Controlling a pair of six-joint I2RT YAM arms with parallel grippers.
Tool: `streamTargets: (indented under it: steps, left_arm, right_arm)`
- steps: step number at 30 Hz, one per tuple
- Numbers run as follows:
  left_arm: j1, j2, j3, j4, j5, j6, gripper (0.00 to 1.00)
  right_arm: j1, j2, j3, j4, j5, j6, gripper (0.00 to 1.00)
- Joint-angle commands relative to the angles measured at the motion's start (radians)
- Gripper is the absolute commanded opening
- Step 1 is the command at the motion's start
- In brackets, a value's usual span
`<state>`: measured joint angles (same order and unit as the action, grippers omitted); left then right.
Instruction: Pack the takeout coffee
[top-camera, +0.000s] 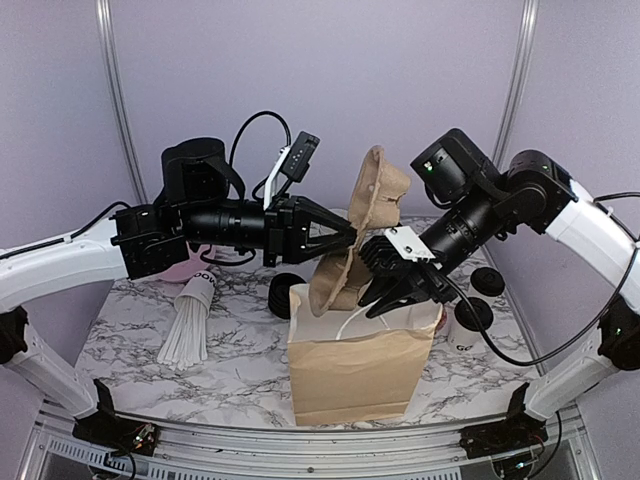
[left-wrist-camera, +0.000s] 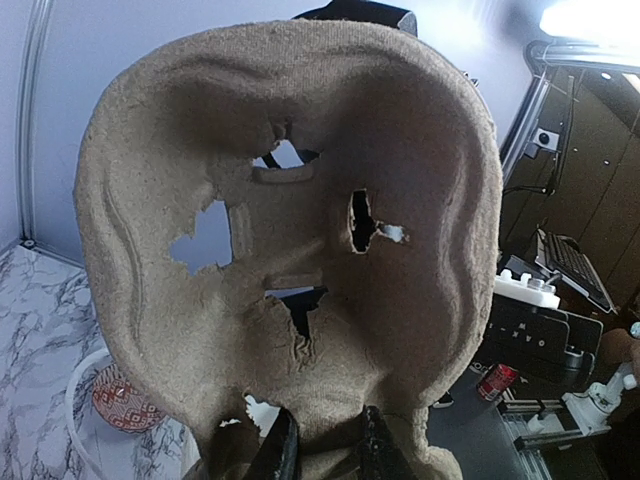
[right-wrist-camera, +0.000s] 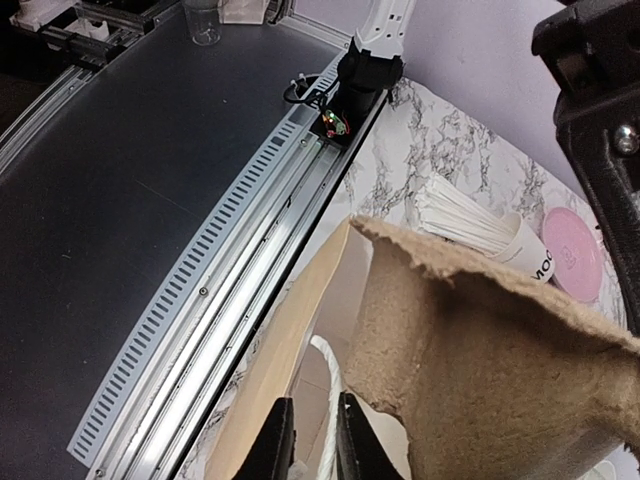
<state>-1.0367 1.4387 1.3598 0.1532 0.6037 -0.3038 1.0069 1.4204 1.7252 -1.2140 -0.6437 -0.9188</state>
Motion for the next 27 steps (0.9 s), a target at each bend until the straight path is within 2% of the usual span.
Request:
streamTargets:
  steps: [1,8,17,27]
  left_arm:
    - [0.001,0.035,0.016,0.054,0.052,-0.02,0.15]
    - [0.001,0.069,-0.023,0.097,0.041,-0.053,0.15]
    - [0.011,0.037,-0.074,0.14,0.002,-0.077,0.15]
    - [-0.01,0.063,-0.115,0.137,0.02,-0.1,0.15]
  right_arm:
    - [0.006,-0.033,-0.002,-0.01,-0.021,-0.021,0.15]
    - [0.007,-0.054,-0.024,-0.01,-0.06,-0.035,0.16]
    - [0.006,-0.078,-0.07,0.005,-0.047,-0.034,0.16]
    - [0.006,-0.077,-0.05,0.018,-0.027,-0.018,0.15]
